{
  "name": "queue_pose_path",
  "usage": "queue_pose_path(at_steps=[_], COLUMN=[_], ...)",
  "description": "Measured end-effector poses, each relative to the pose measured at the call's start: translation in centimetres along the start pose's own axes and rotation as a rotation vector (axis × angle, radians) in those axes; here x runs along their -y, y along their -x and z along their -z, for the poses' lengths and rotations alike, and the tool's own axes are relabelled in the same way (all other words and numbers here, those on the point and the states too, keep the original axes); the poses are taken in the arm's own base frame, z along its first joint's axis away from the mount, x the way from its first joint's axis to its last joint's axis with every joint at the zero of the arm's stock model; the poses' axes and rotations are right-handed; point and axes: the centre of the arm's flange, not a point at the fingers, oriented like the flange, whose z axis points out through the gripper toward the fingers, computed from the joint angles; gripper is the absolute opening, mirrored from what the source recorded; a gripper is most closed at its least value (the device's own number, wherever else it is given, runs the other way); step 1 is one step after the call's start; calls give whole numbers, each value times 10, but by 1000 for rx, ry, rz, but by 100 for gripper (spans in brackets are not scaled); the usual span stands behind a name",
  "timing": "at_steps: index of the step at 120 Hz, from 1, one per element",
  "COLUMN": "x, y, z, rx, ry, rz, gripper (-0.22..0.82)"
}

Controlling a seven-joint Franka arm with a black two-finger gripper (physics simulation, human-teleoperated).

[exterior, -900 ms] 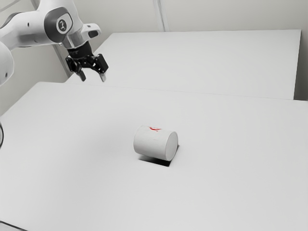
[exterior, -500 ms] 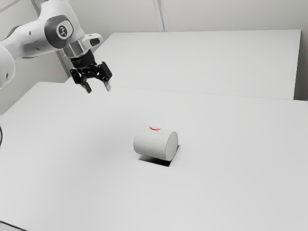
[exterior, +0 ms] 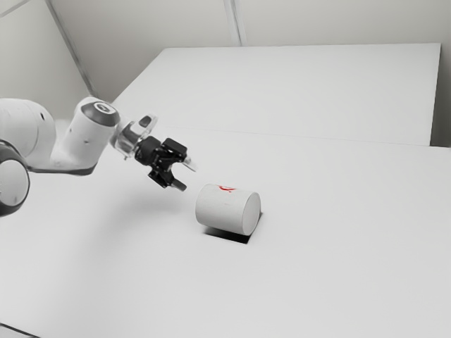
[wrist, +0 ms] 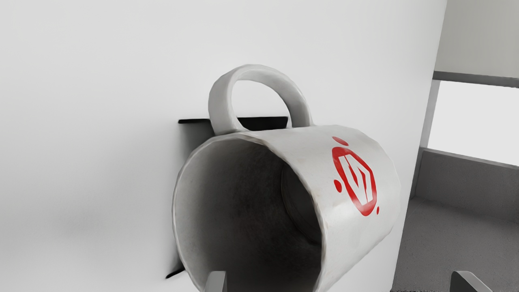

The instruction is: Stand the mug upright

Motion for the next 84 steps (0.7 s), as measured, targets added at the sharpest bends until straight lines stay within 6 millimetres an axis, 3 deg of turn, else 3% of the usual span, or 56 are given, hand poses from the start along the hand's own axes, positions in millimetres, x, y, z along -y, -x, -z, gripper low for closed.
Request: queue_pose_path(at_steps=[17,55,75,84], x=[21,20,14,9], y=[-3,-1,-1,-2], z=[-34,-82,-85,-83], rx=[5,2,-20,-29], ry=[87,204,225,224], rz=[-40,-152,-215,-247], gripper=[60,60,18,8])
